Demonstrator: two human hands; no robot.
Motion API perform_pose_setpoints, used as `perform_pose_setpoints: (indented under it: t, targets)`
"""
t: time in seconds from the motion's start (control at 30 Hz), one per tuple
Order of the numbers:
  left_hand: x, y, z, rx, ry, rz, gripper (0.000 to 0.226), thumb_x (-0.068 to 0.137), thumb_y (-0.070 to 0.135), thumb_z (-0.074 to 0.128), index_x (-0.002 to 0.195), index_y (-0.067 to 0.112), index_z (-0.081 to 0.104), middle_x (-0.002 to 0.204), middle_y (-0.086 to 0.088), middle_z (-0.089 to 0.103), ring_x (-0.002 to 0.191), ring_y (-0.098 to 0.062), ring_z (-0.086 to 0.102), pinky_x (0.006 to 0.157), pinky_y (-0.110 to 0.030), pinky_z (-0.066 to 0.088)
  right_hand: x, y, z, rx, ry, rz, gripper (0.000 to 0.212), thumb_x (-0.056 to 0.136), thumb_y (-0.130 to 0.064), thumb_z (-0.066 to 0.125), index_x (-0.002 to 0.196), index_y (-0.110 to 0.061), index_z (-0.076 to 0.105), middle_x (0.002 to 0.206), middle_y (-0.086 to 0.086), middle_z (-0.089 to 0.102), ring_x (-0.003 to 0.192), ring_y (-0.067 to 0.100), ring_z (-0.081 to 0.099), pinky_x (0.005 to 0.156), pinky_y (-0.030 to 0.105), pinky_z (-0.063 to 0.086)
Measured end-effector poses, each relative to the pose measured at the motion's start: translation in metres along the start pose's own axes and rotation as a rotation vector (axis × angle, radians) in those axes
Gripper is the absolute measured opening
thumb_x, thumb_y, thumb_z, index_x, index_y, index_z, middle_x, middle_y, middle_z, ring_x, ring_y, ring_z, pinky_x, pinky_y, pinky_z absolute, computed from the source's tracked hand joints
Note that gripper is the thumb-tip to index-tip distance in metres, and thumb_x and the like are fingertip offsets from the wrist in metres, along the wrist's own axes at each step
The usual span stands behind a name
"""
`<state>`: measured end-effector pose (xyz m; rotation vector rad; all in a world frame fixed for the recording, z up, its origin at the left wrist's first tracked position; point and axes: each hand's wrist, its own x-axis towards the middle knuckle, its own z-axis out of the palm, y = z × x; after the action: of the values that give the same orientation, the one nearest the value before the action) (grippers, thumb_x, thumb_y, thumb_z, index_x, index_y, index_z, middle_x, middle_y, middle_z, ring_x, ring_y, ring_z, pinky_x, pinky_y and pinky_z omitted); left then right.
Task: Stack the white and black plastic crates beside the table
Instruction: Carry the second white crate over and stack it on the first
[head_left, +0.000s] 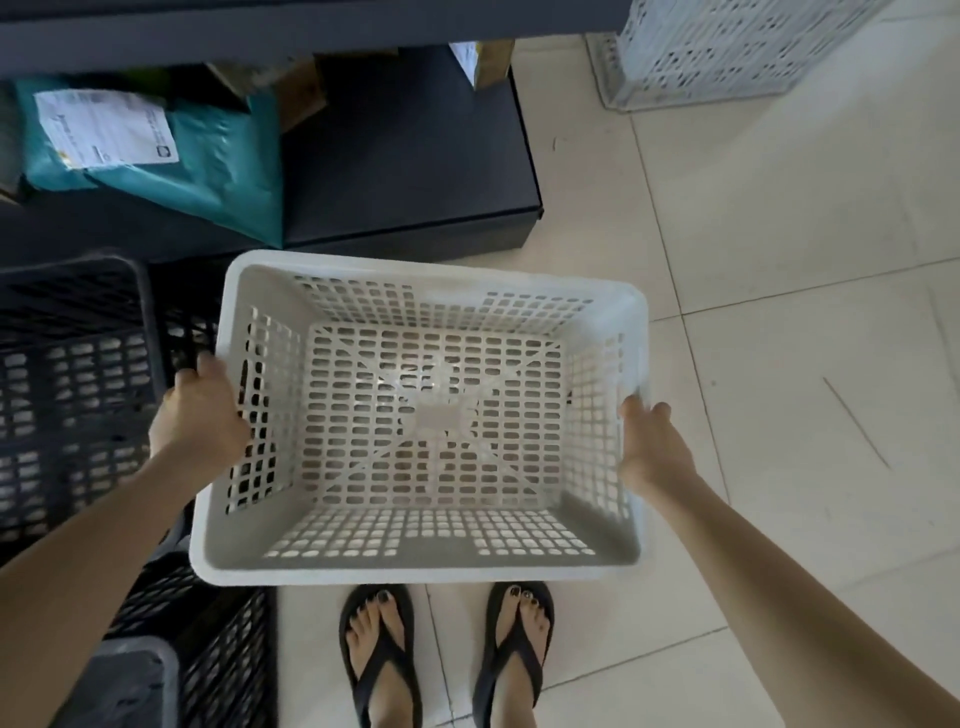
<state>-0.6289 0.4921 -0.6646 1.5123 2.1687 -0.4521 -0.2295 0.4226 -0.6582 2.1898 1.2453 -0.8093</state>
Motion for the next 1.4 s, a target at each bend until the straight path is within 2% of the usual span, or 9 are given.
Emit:
perform_pose_setpoints:
  t: [0.13, 0.27, 0.43, 0.77, 0.9, 1.1, 1.23, 1.33, 1.4]
  targets:
    - [-0.019, 0.018, -0.017, 0.001, -0.066, 0.025, 0.035, 0.077, -0.006, 0.058, 0.11, -0.008, 0.045, 0.114, -0.031, 0.055, 0.102, -0.048, 0.058, 0.076, -0.048, 0.051, -0.017, 0.028, -0.014, -0.014, -0.007, -0.004, 0.068, 0.079, 0.012, 0.051, 0.139, -0.013, 0.031, 0.12, 0.015, 0.038, 0.096, 0.032, 0.06, 0.07, 0.036, 0.051]
    - [-0.048, 0.036, -0.033, 0.024, -0.087, 0.064, 0.051, 0.075, -0.003, 0.06, 0.121, -0.008, 0.04, 0.118, -0.031, 0.051, 0.1, -0.047, 0.058, 0.074, -0.047, 0.053, -0.041, 0.061, -0.037, -0.001, 0.007, -0.008, 0.07, 0.081, 0.012, 0.046, 0.142, -0.018, 0.029, 0.121, 0.016, 0.037, 0.096, 0.033, 0.059, 0.069, 0.036, 0.049]
    - [-0.097, 0.067, -0.064, 0.035, -0.085, 0.096, 0.047, 0.08, -0.005, 0.057, 0.123, -0.008, 0.038, 0.128, -0.031, 0.043, 0.116, -0.047, 0.051, 0.089, -0.05, 0.049, -0.078, 0.105, -0.068, 0.043, 0.052, 0.022, 0.069, 0.083, 0.011, 0.037, 0.144, -0.019, 0.028, 0.124, 0.019, 0.036, 0.098, 0.036, 0.059, 0.078, 0.041, 0.054]
    - [-0.217, 0.126, -0.17, 0.118, -0.031, 0.239, 0.074, 0.084, 0.001, 0.055, 0.145, -0.008, 0.014, 0.138, -0.026, 0.037, 0.125, -0.038, 0.049, 0.098, -0.039, 0.048, -0.179, 0.204, -0.179, 0.101, 0.118, 0.067, 0.067, 0.087, 0.004, 0.039, 0.146, -0.022, 0.023, 0.122, 0.015, 0.037, 0.085, 0.03, 0.056, 0.076, 0.04, 0.054]
    - [-0.271, 0.163, -0.221, 0.121, -0.026, 0.271, 0.069, 0.084, 0.001, 0.055, 0.143, -0.004, 0.02, 0.135, -0.022, 0.041, 0.121, -0.035, 0.053, 0.093, -0.037, 0.05, -0.215, 0.251, -0.235, 0.113, 0.142, 0.076, 0.06, 0.093, -0.004, 0.037, 0.147, -0.024, 0.021, 0.133, 0.014, 0.035, 0.104, 0.031, 0.058, 0.086, 0.04, 0.051]
    - [-0.312, 0.233, -0.287, 0.132, -0.047, 0.342, 0.042, 0.081, -0.001, 0.05, 0.122, -0.002, 0.041, 0.124, -0.02, 0.05, 0.113, -0.032, 0.057, 0.09, -0.036, 0.051, -0.228, 0.316, -0.312, 0.112, 0.206, 0.075, 0.053, 0.094, -0.011, 0.032, 0.145, -0.026, 0.026, 0.114, 0.01, 0.043, 0.08, 0.025, 0.053, 0.073, 0.033, 0.049]
    - [-0.313, 0.281, -0.321, 0.114, -0.039, 0.361, 0.038, 0.082, 0.0, 0.048, 0.119, -0.002, 0.044, 0.122, -0.021, 0.052, 0.111, -0.033, 0.058, 0.088, -0.036, 0.051, -0.214, 0.348, -0.362, 0.12, 0.22, 0.053, 0.052, 0.092, -0.01, 0.032, 0.142, -0.025, 0.029, 0.108, 0.009, 0.044, 0.089, 0.026, 0.056, 0.078, 0.035, 0.053]
    - [-0.298, 0.32, -0.344, 0.084, -0.03, 0.376, 0.034, 0.082, 0.001, 0.05, 0.115, -0.002, 0.046, 0.117, -0.018, 0.055, 0.108, -0.03, 0.059, 0.077, -0.032, 0.047, -0.195, 0.361, -0.403, 0.12, 0.207, 0.051, 0.049, 0.093, -0.015, 0.036, 0.141, -0.025, 0.029, 0.117, 0.01, 0.045, 0.096, 0.026, 0.056, 0.086, 0.037, 0.052]
    - [-0.286, 0.348, -0.359, 0.076, -0.047, 0.386, 0.025, 0.083, 0.0, 0.05, 0.108, 0.001, 0.047, 0.098, -0.011, 0.054, 0.1, -0.028, 0.06, 0.064, -0.029, 0.042, -0.174, 0.367, -0.431, 0.116, 0.211, 0.041, 0.048, 0.094, -0.016, 0.037, 0.14, -0.025, 0.03, 0.12, 0.01, 0.044, 0.1, 0.026, 0.055, 0.088, 0.037, 0.05]
